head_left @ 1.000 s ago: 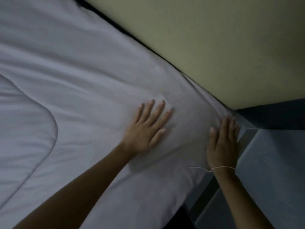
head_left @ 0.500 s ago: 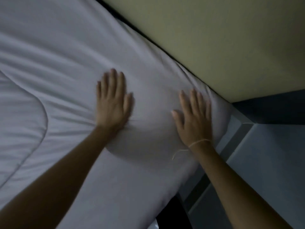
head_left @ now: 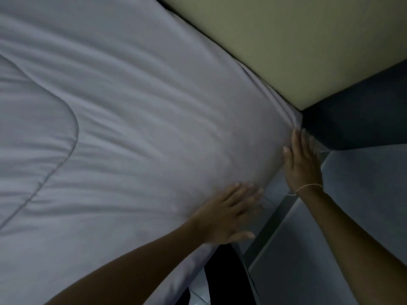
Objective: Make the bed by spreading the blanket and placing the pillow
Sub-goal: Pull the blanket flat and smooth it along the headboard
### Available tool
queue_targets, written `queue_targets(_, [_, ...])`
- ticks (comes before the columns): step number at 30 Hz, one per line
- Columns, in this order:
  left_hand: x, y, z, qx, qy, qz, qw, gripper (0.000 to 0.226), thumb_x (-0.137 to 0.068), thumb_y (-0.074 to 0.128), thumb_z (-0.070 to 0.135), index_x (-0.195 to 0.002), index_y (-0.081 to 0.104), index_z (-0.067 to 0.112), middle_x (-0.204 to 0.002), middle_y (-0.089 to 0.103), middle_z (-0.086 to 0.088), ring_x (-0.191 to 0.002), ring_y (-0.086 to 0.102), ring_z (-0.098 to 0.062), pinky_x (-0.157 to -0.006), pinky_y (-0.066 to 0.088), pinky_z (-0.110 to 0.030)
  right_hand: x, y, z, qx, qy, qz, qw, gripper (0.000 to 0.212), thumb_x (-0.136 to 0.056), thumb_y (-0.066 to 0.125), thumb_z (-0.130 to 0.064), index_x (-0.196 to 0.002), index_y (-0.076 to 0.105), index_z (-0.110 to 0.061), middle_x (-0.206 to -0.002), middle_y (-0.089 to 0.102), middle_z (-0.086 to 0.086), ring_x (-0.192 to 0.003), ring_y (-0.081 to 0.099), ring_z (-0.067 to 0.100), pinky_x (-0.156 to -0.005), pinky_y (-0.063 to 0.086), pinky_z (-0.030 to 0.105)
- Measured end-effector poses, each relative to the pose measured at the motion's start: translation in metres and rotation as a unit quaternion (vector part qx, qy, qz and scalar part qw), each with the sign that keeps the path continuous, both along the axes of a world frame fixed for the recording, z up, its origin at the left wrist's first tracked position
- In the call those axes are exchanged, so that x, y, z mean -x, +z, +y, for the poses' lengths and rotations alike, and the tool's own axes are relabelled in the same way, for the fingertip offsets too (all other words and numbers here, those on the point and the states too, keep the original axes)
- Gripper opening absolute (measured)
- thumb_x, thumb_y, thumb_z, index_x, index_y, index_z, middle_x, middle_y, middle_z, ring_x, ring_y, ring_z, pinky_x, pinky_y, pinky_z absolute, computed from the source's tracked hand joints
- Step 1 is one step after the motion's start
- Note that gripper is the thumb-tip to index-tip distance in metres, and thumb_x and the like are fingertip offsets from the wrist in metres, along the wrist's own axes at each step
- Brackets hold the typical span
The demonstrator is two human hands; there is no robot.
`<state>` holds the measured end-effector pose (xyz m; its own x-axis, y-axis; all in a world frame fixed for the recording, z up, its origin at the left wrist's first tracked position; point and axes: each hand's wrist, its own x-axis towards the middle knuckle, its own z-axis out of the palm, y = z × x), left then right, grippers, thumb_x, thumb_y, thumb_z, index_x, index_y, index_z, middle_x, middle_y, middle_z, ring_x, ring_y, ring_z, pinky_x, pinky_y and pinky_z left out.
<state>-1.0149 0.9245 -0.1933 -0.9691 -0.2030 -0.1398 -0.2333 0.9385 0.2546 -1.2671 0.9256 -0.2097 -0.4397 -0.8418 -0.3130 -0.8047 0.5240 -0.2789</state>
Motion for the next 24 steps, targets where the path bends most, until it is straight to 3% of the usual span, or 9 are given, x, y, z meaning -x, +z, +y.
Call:
queue_targets(2, [-0.016, 0.013, -0.004, -0.029, 0.002, 0.046, 0.998, 0.064, -0.097, 0.027, 0.053, -0.150, 0.021, 0.017, -0.157, 0.015, -0.013, -0.147, 0.009, -0.031, -0.121, 0.013, -0.045, 0.000, 0.011, 0.002, 0.021, -0.019, 0.004, 1.000, 0.063, -0.097, 0.012, -0.048, -0.152, 0.003, -0.019, -0.161, 0.002, 0.007, -0.148, -0.003, 0.027, -0.119, 0.005, 0.056])
queue_targets(5, [-0.052, 0.030, -0.052, -0.036, 0.169, 0.121, 0.977, 0.057, -0.100, 0.025, 0.044, -0.146, 0.027, 0.009, -0.153, 0.024, -0.017, -0.144, 0.021, -0.033, -0.118, 0.014, -0.045, -0.026, 0.026, -0.015, 0.097, -0.016, 0.026, 0.995, 0.064, -0.098, 0.017, -0.049, -0.152, 0.005, -0.016, -0.161, 0.004, 0.007, -0.148, -0.003, 0.023, -0.120, 0.001, 0.049])
queue_targets(8, [-0.104, 0.026, -0.123, 0.025, 0.379, 0.082, 0.921, 0.062, -0.101, 0.018, 0.044, -0.146, 0.025, 0.002, -0.154, 0.021, -0.024, -0.143, 0.017, -0.039, -0.117, 0.014, -0.048, -0.075, 0.030, -0.053, 0.154, 0.057, 0.025, 0.986, 0.062, -0.098, 0.026, -0.049, -0.151, 0.017, -0.016, -0.159, 0.015, 0.011, -0.148, 0.007, 0.029, -0.119, 0.005, 0.050])
queue_targets(10, [-0.127, 0.019, -0.143, 0.031, 0.443, 0.034, 0.896, 0.067, -0.098, 0.021, 0.048, -0.149, 0.018, 0.004, -0.157, 0.012, -0.023, -0.145, 0.008, -0.039, -0.118, 0.009, -0.048, -0.102, 0.023, -0.074, 0.154, 0.132, 0.024, 0.979, 0.059, -0.098, 0.027, -0.051, -0.150, 0.025, -0.022, -0.158, 0.019, 0.012, -0.147, 0.012, 0.032, -0.117, 0.005, 0.054])
queue_targets(12, [-0.128, 0.005, -0.127, 0.041, 0.375, -0.005, 0.926, 0.071, -0.096, 0.023, 0.053, -0.150, 0.018, 0.008, -0.157, 0.011, -0.021, -0.146, 0.006, -0.038, -0.119, 0.010, -0.051, -0.106, 0.010, -0.082, 0.113, 0.163, 0.056, 0.979, 0.059, -0.096, 0.024, -0.056, -0.150, 0.023, -0.031, -0.160, 0.016, 0.009, -0.148, 0.012, 0.030, -0.116, 0.005, 0.057])
queue_targets(16, [-0.099, -0.014, -0.043, 0.021, 0.157, -0.001, 0.987, 0.071, -0.093, 0.029, 0.059, -0.150, 0.022, 0.018, -0.157, 0.018, -0.016, -0.145, 0.014, -0.041, -0.117, 0.013, -0.054, -0.067, -0.011, -0.063, 0.079, 0.047, 0.087, 0.992, 0.062, -0.095, 0.017, -0.061, -0.150, 0.016, -0.033, -0.160, 0.015, 0.008, -0.148, 0.011, 0.026, -0.117, 0.010, 0.059])
queue_targets(19, [-0.081, -0.018, 0.001, 0.009, 0.076, 0.012, 0.997, 0.068, -0.094, 0.031, 0.059, -0.151, 0.019, 0.023, -0.159, 0.017, -0.011, -0.146, 0.012, -0.036, -0.119, 0.008, -0.052, -0.037, -0.017, -0.035, 0.058, -0.011, 0.052, 0.997, 0.063, -0.095, 0.011, -0.061, -0.151, 0.009, -0.032, -0.161, 0.008, 0.006, -0.149, 0.004, 0.023, -0.114, 0.014, 0.063])
queue_targets(24, [-0.079, -0.015, 0.008, -0.042, -0.048, 0.050, 0.997, 0.061, -0.096, 0.034, 0.055, -0.148, 0.027, 0.025, -0.159, 0.015, -0.009, -0.148, 0.005, -0.031, -0.119, 0.012, -0.052, -0.018, -0.015, -0.021, 0.032, 0.001, 0.018, 0.999, 0.066, -0.095, 0.009, -0.059, -0.152, 0.002, -0.026, -0.162, 0.001, 0.005, -0.148, 0.003, 0.027, -0.116, 0.014, 0.059])
